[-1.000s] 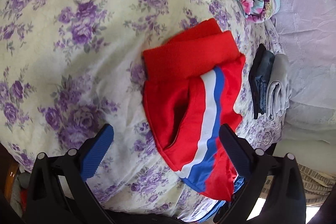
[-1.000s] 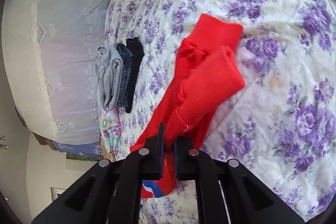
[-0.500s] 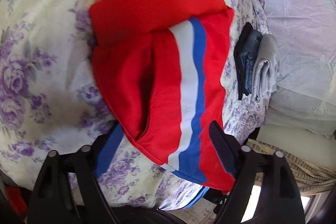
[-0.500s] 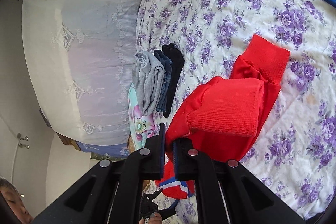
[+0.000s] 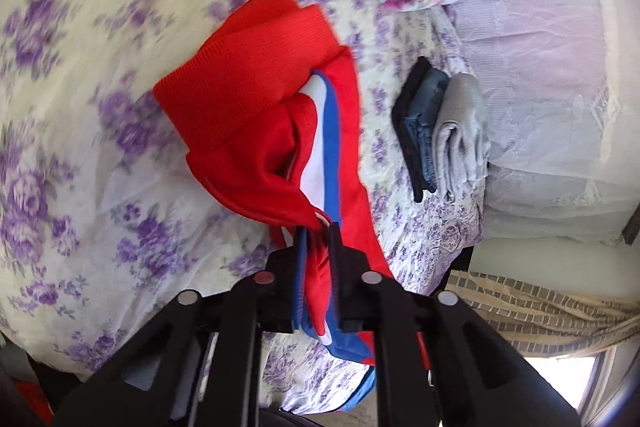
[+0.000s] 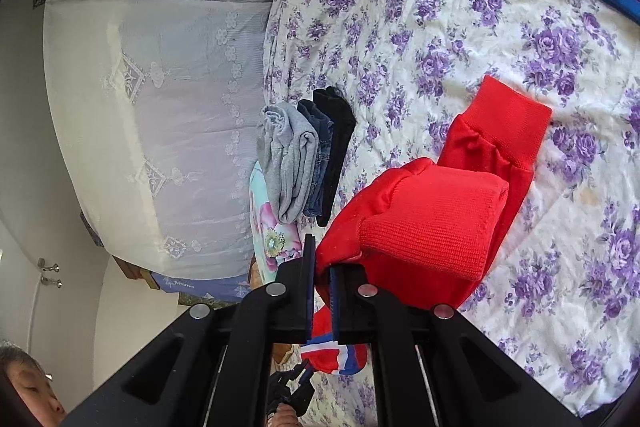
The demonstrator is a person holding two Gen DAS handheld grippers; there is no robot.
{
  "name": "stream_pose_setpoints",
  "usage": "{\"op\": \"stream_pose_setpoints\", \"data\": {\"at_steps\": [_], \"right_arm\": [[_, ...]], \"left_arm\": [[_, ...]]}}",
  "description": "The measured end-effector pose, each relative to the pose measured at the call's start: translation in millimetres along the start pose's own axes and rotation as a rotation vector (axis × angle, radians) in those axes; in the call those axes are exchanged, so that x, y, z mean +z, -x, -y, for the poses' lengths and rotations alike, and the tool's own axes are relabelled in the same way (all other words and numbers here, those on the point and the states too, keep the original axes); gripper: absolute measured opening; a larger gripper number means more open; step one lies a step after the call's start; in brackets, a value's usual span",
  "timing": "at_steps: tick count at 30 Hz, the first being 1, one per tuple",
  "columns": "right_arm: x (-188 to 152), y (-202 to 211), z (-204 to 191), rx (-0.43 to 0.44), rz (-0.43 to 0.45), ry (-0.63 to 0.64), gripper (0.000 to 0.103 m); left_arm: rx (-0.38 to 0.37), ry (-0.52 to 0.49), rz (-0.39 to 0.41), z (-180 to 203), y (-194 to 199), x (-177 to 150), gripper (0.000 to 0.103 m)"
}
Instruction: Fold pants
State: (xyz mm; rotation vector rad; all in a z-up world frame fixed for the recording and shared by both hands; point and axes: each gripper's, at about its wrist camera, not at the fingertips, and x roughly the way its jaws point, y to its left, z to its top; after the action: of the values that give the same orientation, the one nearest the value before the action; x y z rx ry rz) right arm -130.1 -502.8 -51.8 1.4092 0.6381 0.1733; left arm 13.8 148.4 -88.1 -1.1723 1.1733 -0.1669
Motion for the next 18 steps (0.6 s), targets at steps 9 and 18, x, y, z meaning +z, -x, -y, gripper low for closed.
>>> {"op": "stream_pose_setpoints", "data": {"at_steps": [9,18], "right_arm": [[8.5,-1.6,-0.2,-0.018,-0.012,0.005,0.006],[10.2,1.4,7.4,-0.033,-0.021,-0.029,0.006]], "left_arm": [[0.079,-0.082,-0.04,6.5,3.5,4.8,0.007],[0.16,0.0,-0.066,-40.3,23.4,-15.7,0.025]]}}
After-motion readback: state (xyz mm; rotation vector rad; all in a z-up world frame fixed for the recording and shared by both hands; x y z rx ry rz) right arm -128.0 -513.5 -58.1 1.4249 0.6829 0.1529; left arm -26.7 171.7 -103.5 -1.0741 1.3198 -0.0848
